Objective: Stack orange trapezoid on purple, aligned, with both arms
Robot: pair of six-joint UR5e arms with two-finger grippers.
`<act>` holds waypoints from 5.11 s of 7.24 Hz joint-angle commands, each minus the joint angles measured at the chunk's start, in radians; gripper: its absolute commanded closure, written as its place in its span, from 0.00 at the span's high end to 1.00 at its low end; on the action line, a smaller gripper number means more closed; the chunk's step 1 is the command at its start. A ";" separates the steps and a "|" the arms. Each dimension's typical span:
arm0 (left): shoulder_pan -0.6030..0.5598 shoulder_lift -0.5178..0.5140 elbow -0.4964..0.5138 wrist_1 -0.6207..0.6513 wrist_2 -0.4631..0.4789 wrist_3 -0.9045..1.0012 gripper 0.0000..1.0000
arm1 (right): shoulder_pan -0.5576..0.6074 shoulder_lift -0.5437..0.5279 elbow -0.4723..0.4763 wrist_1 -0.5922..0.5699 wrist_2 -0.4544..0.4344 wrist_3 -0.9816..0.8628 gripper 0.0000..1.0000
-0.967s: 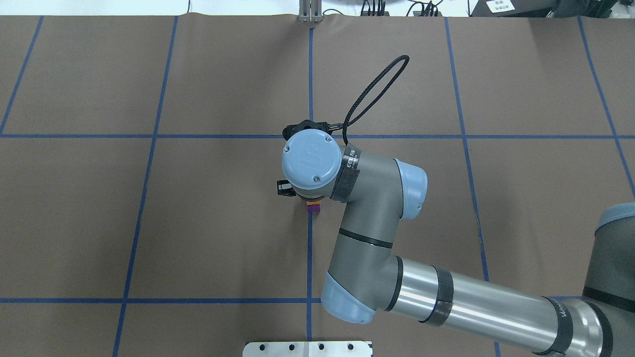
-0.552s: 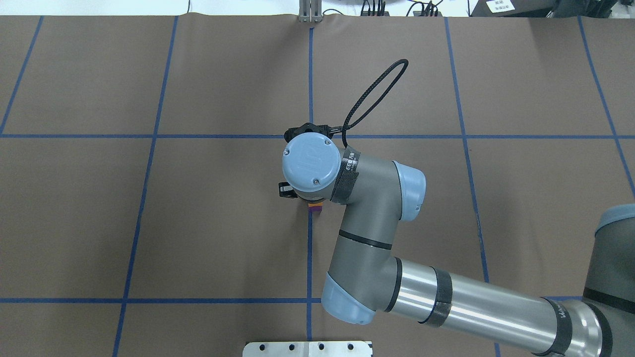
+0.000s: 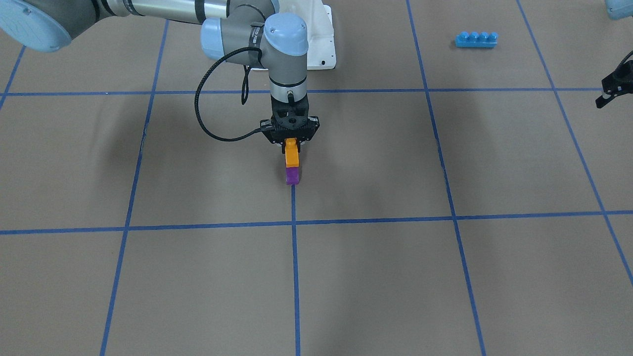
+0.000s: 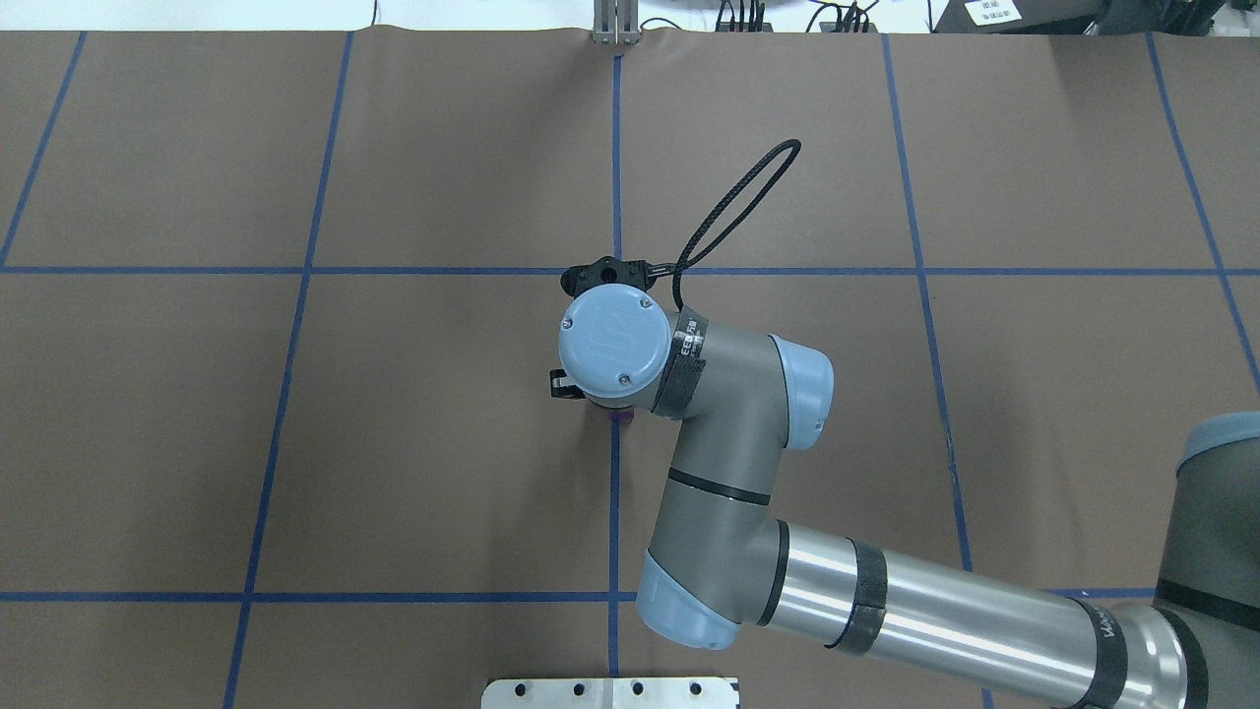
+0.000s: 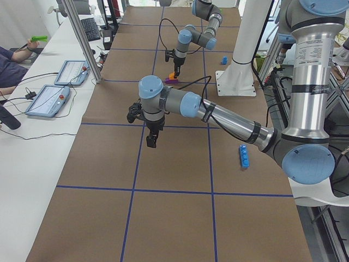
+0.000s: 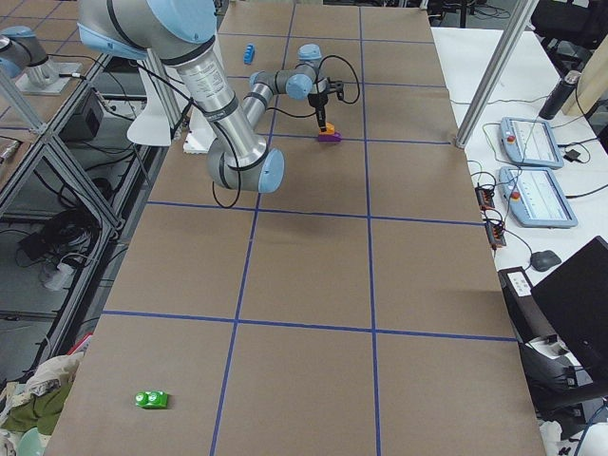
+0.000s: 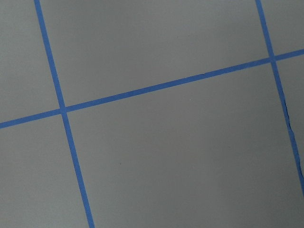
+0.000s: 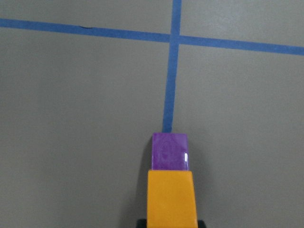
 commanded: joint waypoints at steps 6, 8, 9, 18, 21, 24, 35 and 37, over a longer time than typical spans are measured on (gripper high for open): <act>-0.001 0.002 -0.001 0.000 0.000 0.000 1.00 | -0.012 -0.003 0.014 0.009 0.009 -0.001 1.00; -0.001 0.003 -0.001 0.000 0.000 0.000 1.00 | 0.032 0.000 0.180 -0.160 0.065 -0.019 1.00; -0.001 0.027 -0.004 -0.006 0.000 0.002 1.00 | 0.087 -0.005 0.260 -0.230 0.131 -0.030 1.00; -0.132 0.057 0.150 -0.011 0.011 0.276 1.00 | 0.962 -0.566 0.302 -0.263 0.636 -1.301 1.00; -0.232 0.112 0.206 -0.006 0.014 0.373 1.00 | 1.101 -0.685 0.192 -0.255 0.629 -1.413 1.00; -0.252 0.127 0.214 -0.034 0.077 0.353 1.00 | 1.130 -0.786 0.191 -0.226 0.635 -1.410 1.00; -0.251 0.140 0.194 -0.161 0.074 0.244 1.00 | 1.138 -0.818 0.183 -0.224 0.633 -1.404 1.00; -0.251 0.141 0.195 -0.160 0.074 0.239 1.00 | 1.138 -0.819 0.180 -0.224 0.630 -1.406 1.00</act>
